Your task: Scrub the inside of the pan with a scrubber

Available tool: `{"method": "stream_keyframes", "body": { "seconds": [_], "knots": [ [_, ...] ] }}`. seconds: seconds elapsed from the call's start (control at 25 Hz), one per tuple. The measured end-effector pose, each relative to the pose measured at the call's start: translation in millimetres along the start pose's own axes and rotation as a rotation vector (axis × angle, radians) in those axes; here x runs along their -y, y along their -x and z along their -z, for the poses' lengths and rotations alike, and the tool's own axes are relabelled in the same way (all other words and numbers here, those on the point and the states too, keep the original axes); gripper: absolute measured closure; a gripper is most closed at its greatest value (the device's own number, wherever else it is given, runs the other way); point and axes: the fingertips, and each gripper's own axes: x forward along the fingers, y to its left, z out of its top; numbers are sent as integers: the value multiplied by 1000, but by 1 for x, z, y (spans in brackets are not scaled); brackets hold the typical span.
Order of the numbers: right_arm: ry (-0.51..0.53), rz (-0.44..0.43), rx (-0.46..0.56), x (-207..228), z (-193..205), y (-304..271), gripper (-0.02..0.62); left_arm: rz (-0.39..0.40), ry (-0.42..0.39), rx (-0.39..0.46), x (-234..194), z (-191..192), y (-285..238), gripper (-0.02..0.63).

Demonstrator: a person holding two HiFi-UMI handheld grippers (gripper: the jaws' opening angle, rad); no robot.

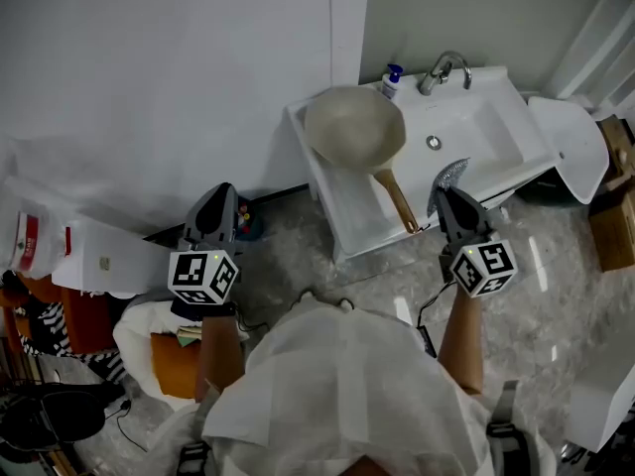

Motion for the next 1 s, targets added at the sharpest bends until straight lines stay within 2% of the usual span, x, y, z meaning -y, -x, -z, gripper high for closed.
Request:
{"method": "stream_keyframes", "body": {
  "seconds": [0.28, 0.52, 0.76, 1.0],
  "knots": [
    [-40, -20, 25, 3, -2, 7, 566, 10, 3, -8, 9, 3, -1, 575],
    [-39, -51, -1, 5, 3, -3, 566, 46, 3, -36, 20, 11, -12, 575],
    [-42, -60, -14, 15, 4, -20, 566, 105, -12, -80, 31, 20, -52, 575],
    [-31, -72, -47, 31, 3, -67, 566, 151, -15, -111, 26, 29, -107, 575]
  ]
}}
